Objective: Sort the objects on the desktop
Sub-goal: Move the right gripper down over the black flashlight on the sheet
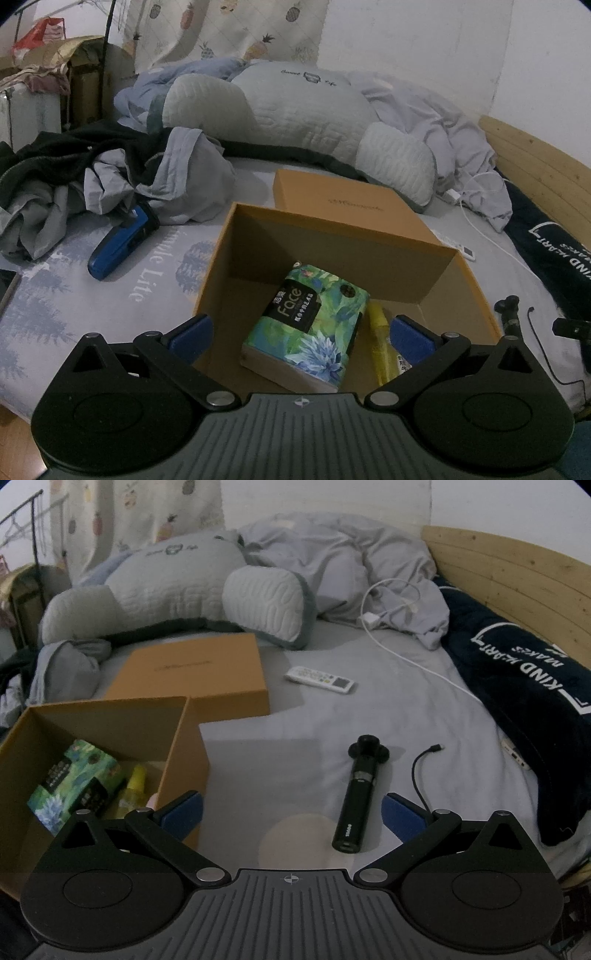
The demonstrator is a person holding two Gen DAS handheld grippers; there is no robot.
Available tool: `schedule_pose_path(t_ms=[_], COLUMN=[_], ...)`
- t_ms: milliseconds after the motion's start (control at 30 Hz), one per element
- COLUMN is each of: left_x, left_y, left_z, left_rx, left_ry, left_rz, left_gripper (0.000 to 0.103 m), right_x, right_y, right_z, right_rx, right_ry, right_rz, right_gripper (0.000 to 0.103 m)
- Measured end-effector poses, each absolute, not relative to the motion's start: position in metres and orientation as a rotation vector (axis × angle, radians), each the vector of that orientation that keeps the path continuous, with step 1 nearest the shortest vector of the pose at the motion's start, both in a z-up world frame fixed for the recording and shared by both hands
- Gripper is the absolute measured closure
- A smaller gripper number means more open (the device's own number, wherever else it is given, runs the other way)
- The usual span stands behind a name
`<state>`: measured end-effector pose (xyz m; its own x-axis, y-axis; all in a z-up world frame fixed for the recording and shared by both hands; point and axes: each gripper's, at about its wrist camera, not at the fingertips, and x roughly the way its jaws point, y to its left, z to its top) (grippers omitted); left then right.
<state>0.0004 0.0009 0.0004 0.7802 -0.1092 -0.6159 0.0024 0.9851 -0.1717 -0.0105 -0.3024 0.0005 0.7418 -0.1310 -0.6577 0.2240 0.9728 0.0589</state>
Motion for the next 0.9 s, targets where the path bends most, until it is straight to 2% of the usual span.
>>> schedule_pose_path(t_ms=[900], left_x=[0.001], left_y=[0.0], left_z=[0.002], left_rx=[-0.172], left_ry=[0.666], left_rz=[-0.073], left_gripper=[0.0], right_x=[-0.003], right_y=[-0.311], right_z=[0.0], right_rx=[0.1], right_ry=[0.691], right_rz=[-0.186], right_gripper=[0.0])
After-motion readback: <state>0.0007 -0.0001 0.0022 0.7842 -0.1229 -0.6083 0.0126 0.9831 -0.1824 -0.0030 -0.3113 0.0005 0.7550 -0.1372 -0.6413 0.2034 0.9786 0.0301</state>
